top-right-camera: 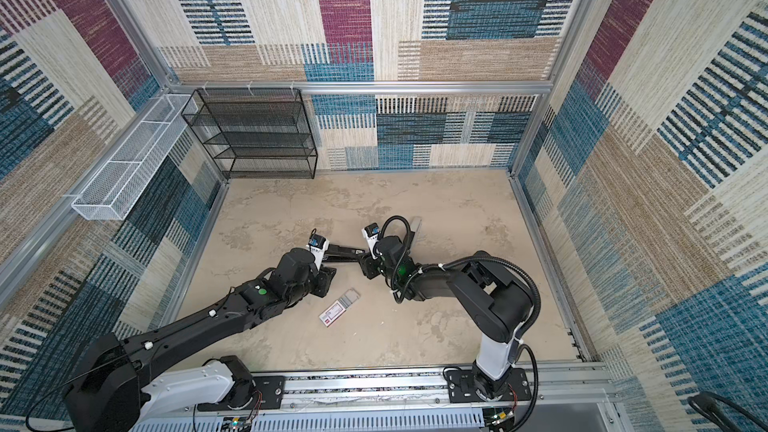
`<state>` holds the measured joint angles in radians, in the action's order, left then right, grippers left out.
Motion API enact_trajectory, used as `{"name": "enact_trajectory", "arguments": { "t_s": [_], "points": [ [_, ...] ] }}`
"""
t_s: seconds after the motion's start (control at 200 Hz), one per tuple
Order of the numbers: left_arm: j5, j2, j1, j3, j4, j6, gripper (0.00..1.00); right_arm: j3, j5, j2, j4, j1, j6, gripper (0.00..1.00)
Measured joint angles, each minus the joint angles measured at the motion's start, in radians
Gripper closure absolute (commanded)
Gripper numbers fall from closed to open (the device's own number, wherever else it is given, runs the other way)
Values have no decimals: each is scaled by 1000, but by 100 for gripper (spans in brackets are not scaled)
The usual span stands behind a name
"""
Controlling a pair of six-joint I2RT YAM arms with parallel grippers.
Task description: Load the staples into the stapler
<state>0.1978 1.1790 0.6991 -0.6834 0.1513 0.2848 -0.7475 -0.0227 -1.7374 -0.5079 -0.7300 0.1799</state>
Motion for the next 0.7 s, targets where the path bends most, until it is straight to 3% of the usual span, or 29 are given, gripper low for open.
{"name": "enact_trajectory", "arguments": {
  "t_s": [0.145,0.411,0.701],
  "points": [
    [-3,94,-87,-140,61,10,50,47,-2,95,13,0,13,44],
    [-112,362,-224,-342,166,49,52,148,-2,248,66,1,44,44],
    [-275,457,-265,-340,161,86,59,222,45,361,99,1,67,44]
  ]
}}
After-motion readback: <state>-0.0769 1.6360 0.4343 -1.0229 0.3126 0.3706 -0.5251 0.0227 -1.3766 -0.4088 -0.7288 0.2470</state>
